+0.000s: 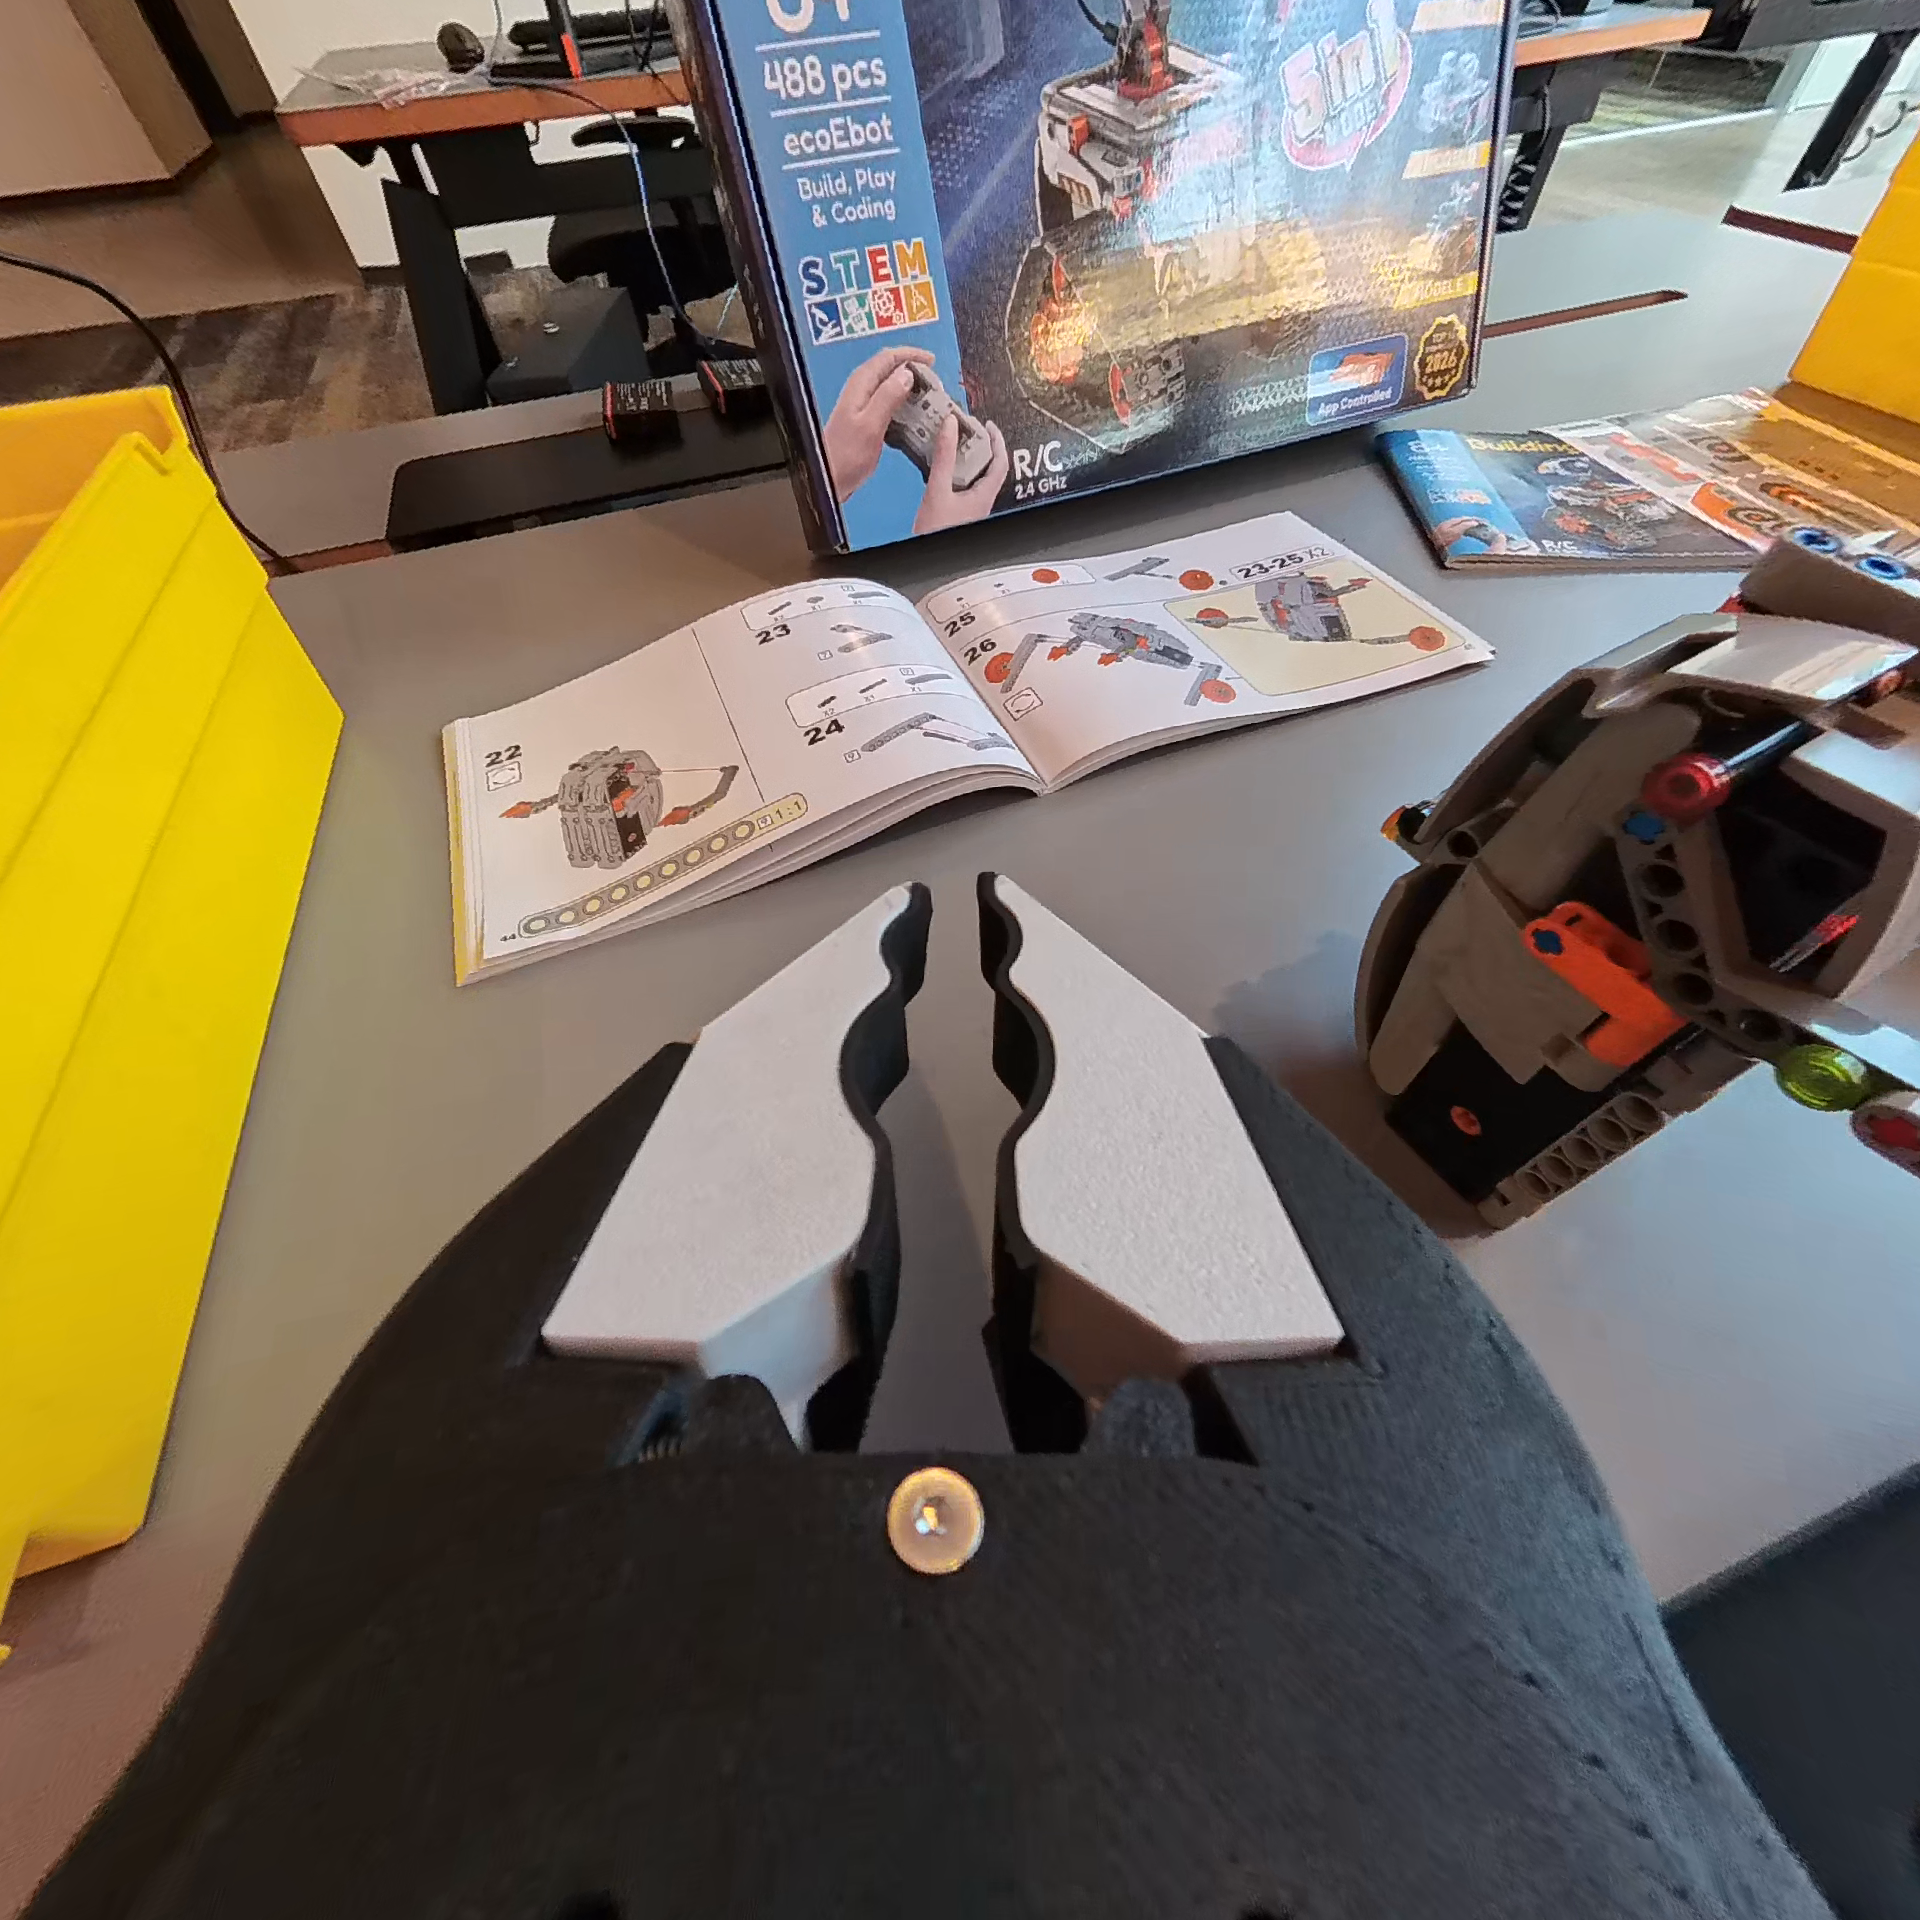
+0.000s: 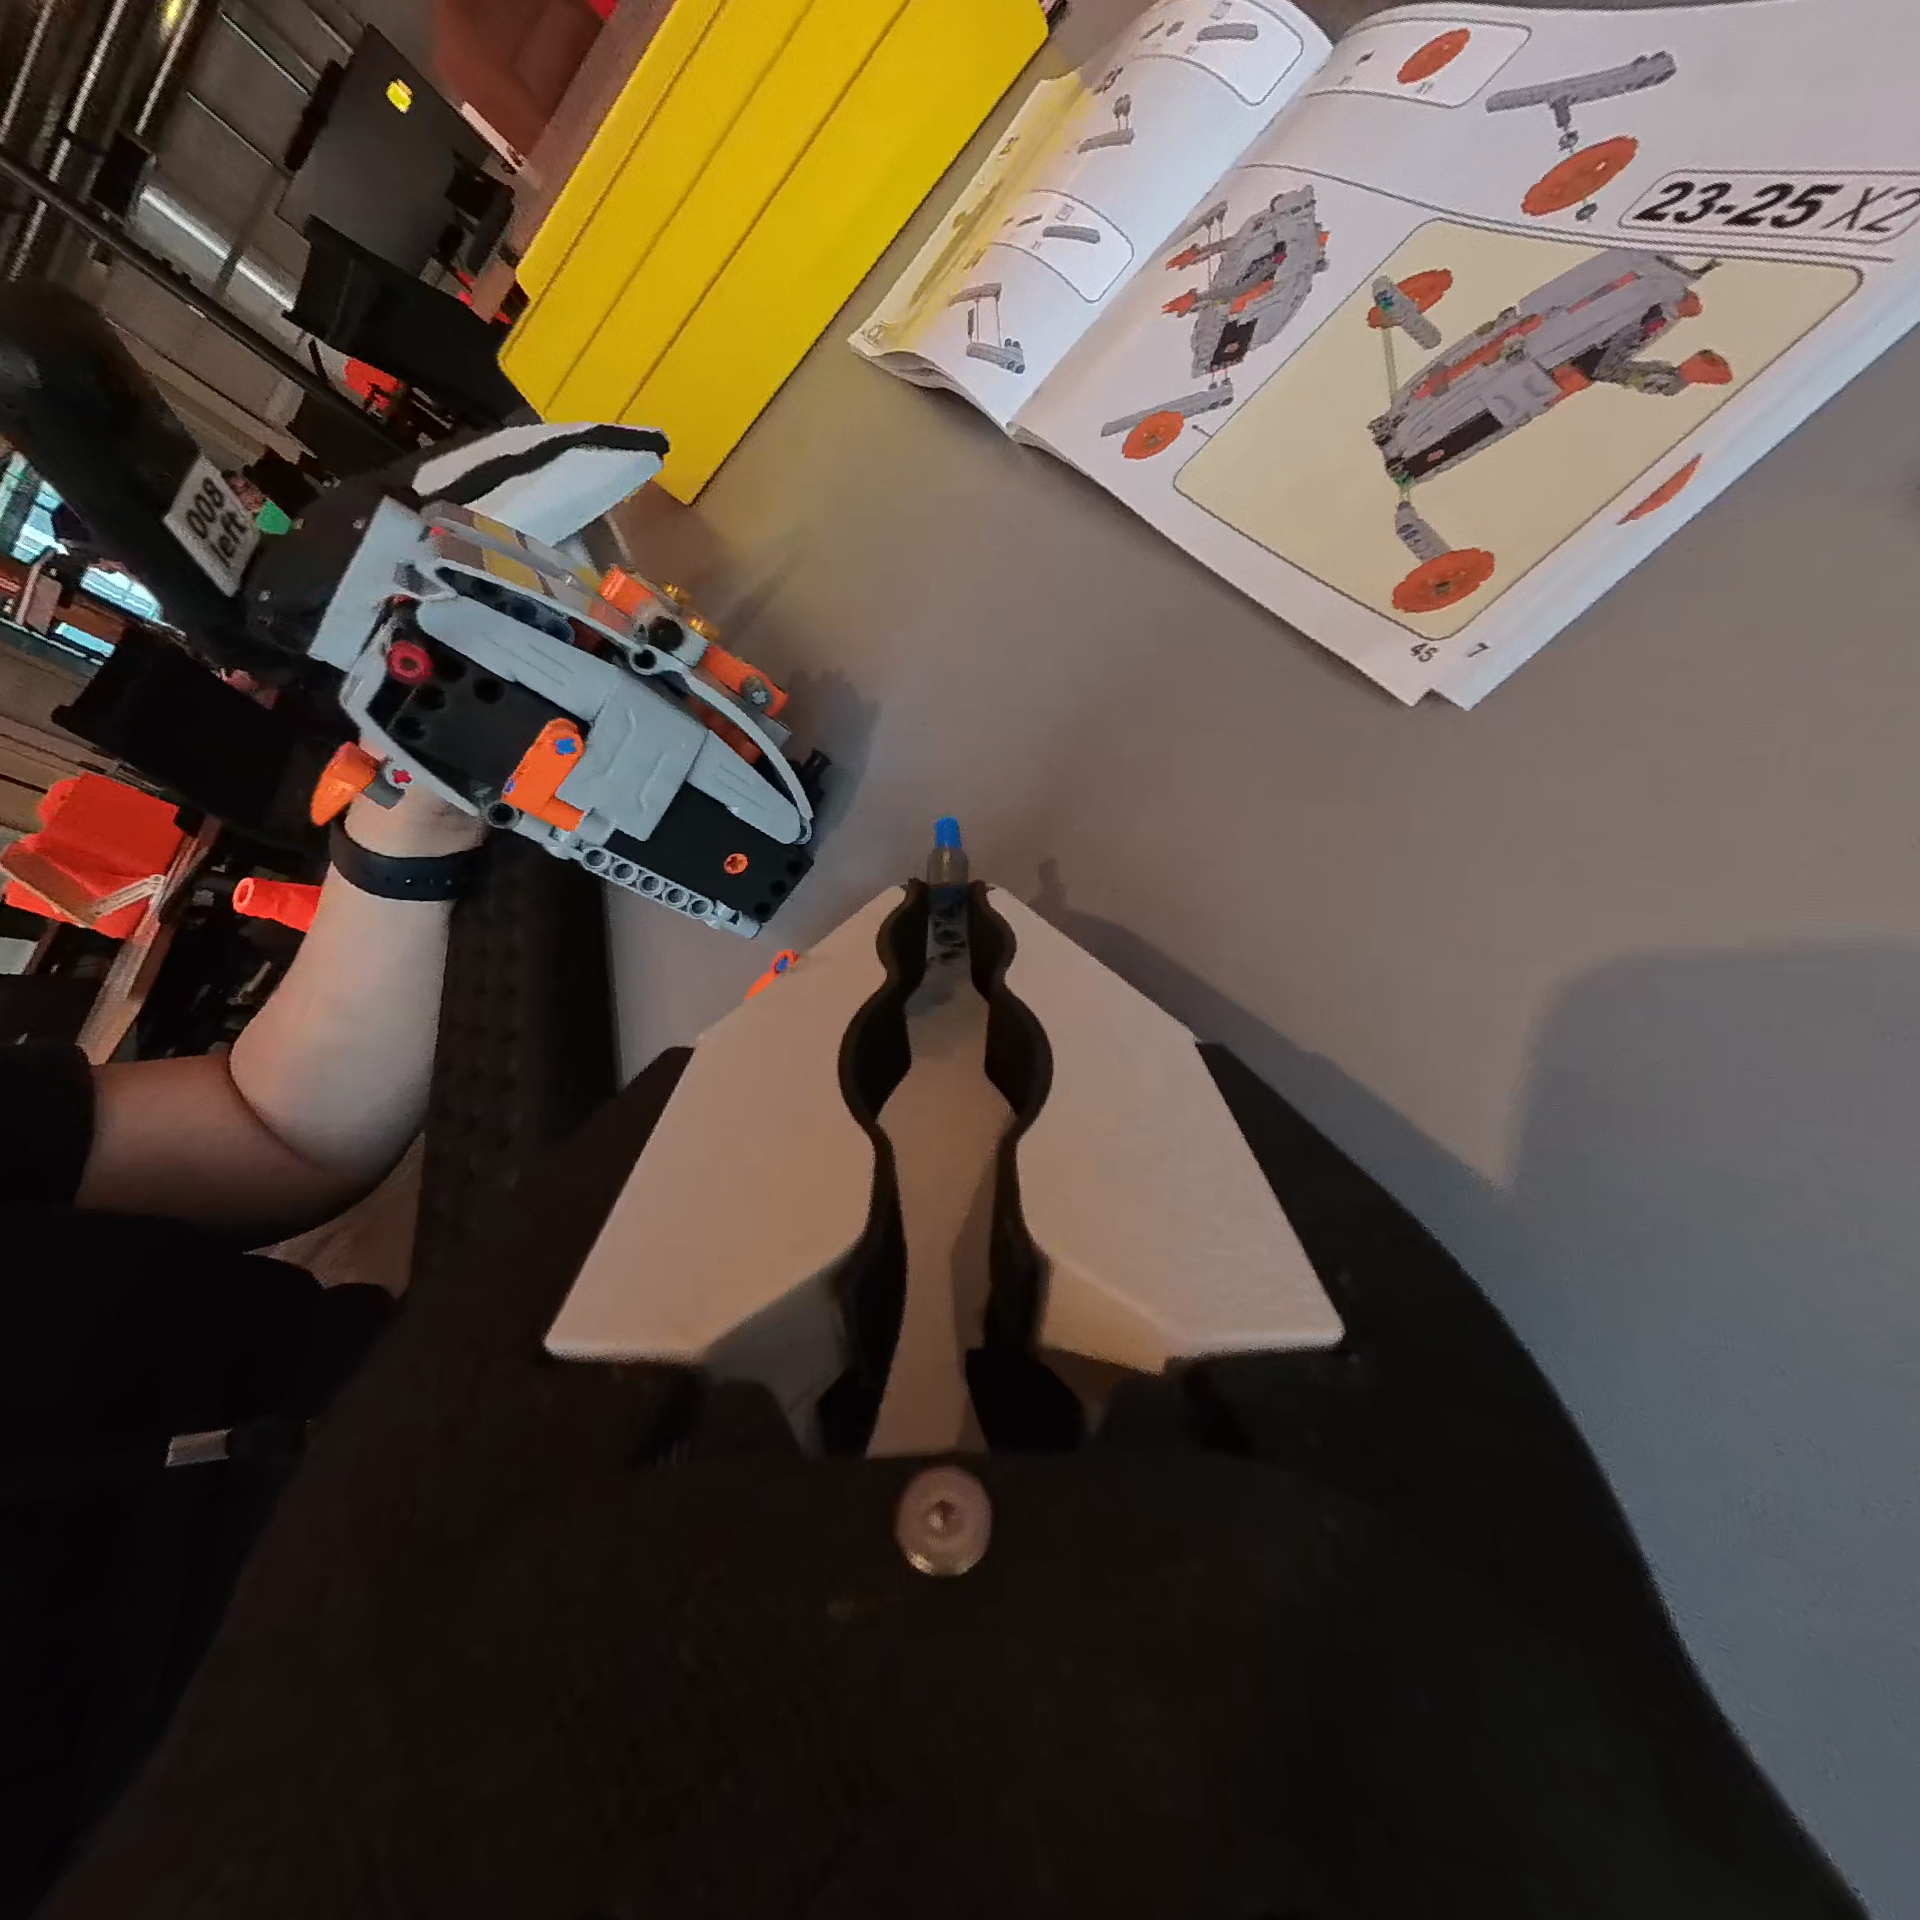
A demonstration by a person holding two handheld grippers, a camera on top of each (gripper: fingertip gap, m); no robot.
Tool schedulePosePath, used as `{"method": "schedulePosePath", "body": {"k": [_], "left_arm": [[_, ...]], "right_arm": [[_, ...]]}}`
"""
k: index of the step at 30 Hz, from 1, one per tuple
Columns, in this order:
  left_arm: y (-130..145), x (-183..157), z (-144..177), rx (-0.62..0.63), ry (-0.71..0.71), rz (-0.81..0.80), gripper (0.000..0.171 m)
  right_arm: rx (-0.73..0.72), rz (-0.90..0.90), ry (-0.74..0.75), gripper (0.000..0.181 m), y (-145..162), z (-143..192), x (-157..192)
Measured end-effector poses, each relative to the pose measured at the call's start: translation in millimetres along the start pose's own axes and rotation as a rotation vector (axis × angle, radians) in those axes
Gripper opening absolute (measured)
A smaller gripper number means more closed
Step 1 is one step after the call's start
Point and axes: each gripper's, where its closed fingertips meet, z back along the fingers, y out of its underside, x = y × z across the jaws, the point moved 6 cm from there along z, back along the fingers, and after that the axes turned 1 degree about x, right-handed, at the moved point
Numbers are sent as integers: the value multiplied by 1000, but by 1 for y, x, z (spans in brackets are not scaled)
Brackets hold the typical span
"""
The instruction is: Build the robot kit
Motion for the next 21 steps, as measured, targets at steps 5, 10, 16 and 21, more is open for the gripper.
{"method": "schedulePosePath", "body": {"k": [5,10,16,21], "left_arm": [[-19,-9,12,-130,114,43,12],[-77,-51,41,-236,517,17,63],[-97,-130,21,383,829,-445,80],[-88,-125,-8,780,723,-777,78]], "right_arm": [[-35,54,2,6,-6,7,6],[-49,50,2,6,-8,11,5],[-16,55,-12,6,-5,9,7],[-16,71,0,6,-5,14,9]]}}
